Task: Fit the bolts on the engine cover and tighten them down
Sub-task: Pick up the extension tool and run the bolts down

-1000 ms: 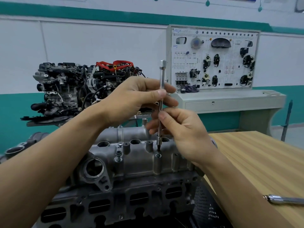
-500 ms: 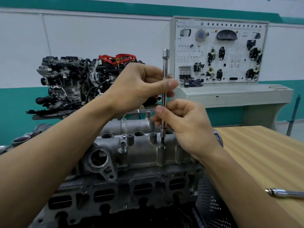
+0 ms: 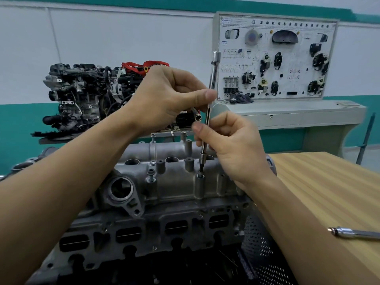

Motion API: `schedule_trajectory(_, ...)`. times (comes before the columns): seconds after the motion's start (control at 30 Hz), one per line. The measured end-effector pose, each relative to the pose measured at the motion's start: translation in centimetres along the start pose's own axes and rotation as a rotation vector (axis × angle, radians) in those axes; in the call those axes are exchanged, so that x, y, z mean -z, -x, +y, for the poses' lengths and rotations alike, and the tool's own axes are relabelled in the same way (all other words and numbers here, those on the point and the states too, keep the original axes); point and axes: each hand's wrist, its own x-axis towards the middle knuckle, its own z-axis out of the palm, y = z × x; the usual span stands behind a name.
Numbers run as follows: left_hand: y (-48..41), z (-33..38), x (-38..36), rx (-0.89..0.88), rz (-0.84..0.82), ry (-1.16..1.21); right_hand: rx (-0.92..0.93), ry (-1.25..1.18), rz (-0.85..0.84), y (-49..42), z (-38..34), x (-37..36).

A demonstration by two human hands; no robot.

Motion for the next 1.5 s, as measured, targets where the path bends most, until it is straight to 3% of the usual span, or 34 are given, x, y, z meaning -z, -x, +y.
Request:
schedule_trajectory(0.17,0.0,-0.1,0.0,0.002,-0.071,-0.029,-0.02,-0.075,-0.048,0.1,-0.2,0.1)
schedule_trajectory(0.33,-0.1,-0.2,-0.1,-0.012,-0.03,-0.008,0.008,-0.011,0.0,0.1,0.3,-0.3)
schedule_trajectory(0.53,0.1,-0.2,0.5,0.083,-0.217,0.068,-0.057,-0.015,-0.217,-0.2,0.1,0.2)
schedule_trajectory(0.77,0.0,-0.1,0.0,-0.005,-0.084,-0.024,0.012,-0.029,-0.003,0.0,0.6,-0.4)
schedule_trajectory(0.93,0.0,-0.3,0.5,0.073,-0.237,0.04,-0.085,-0.031,-0.211,-0.2,0.1,0.4)
schedule_trajectory(1.17,-0.2,-0.5,-0.1,0.003,-0.117,0.027,0.062,-0.018,0.02,0.0,1.0,-0.3)
schedule_trajectory(1.37,0.0,-0.4,0.2,0.085,-0.213,0.069,-0.082,0.01,-0.251,-0.2,0.6,0.7)
schedule_trajectory(1.5,0.0,-0.1,0.0,0.041,-0.103,0.003,0.058,0.088,-0.127,0.0,0.8,0.2)
